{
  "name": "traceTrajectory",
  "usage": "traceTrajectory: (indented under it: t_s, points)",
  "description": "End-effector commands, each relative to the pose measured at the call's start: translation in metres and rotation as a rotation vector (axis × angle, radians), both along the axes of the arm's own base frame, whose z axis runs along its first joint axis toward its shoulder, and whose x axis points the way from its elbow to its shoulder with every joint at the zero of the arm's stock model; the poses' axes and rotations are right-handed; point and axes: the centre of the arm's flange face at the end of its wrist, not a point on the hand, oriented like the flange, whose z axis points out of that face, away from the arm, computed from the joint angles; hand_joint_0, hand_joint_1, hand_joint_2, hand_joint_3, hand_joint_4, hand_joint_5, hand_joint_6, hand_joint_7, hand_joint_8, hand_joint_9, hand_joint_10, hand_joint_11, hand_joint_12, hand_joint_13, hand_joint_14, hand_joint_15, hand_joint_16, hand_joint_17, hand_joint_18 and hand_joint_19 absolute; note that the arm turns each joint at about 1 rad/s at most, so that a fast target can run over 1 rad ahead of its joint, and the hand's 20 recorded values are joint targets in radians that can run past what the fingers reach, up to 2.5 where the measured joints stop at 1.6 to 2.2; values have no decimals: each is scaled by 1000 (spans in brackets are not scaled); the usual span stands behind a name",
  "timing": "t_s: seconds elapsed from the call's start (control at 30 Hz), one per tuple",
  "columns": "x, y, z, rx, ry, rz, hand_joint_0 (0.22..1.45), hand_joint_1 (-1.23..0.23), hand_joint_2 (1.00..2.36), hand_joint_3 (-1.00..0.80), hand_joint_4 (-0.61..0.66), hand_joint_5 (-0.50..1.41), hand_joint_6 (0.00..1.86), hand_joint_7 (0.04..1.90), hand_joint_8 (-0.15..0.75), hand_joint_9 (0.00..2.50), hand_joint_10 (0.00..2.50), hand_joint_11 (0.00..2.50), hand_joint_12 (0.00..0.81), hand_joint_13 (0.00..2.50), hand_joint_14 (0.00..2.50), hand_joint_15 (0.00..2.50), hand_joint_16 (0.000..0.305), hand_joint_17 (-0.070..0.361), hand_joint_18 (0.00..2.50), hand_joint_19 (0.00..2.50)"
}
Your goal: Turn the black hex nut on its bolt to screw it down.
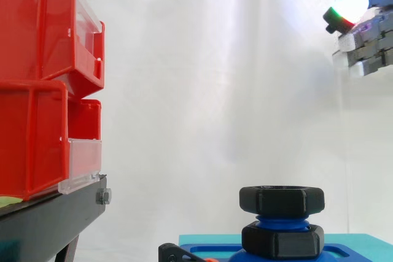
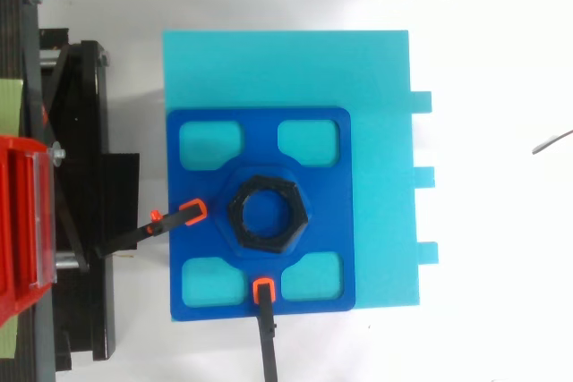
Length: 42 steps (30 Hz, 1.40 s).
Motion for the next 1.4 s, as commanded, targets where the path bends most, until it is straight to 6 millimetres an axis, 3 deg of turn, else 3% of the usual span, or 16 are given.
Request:
traceTrajectory:
  t_s: [0.0, 0.43, 0.6, 0.67, 0.87, 0.9, 1.0, 1.03, 1.2, 1.37]
  points:
    - [4, 5, -2, -2, 6, -22, 508, -544, 1002, -471, 134, -178, 502, 726, 166, 696, 0, 0, 256, 478, 0, 0, 29, 66, 270, 222]
    - [21, 25, 1, -100, -29, -94, 500, -522, 1003, -475, 161, -165, 502, 731, 182, 754, 0, 0, 265, 463, 0, 0, 32, 72, 221, 185]
    - [35, 36, -22, -136, 14, -102, 499, -519, 1002, -473, 165, -161, 502, 734, 189, 759, 0, 0, 265, 409, 0, 0, 32, 72, 143, 128]
    - [47, 44, -42, -140, 37, -85, 498, -515, 1002, -474, 169, -161, 502, 738, 190, 757, 0, 0, 263, 382, 0, 0, 31, 70, 99, 94]
    - [75, 61, -66, -150, 10, -73, 484, -500, 1000, -490, 182, -146, 502, 712, 168, 591, 0, 0, 259, 133, 0, 0, 35, 78, 0, 0]
    - [98, 69, -73, -167, -34, -71, 476, -495, 1000, -496, 178, -150, 502, 679, 159, 482, 0, 0, 263, 53, 0, 0, 36, 81, 0, 0]
    - [122, 78, -80, -186, -50, -59, 458, -470, 1000, -500, 165, -184, 501, 630, 149, 256, 0, 0, 280, 0, 0, 0, 39, 88, 0, 0]
    - [139, 82, -83, -200, -53, -50, 453, -466, 1000, -500, 163, -206, 501, 608, 142, 192, 0, 0, 283, 0, 0, 0, 40, 90, 0, 0]
    - [164, 92, -87, -235, -50, -28, 449, -445, 1000, -500, 74, -286, 500, 522, 120, 0, 0, 0, 290, 0, 0, 0, 45, 101, 0, 0]
    - [168, 101, -85, -257, -66, -24, 449, -452, 1000, -500, 95, -275, 500, 544, 139, 0, 0, 0, 285, 0, 0, 0, 44, 98, 0, 0]
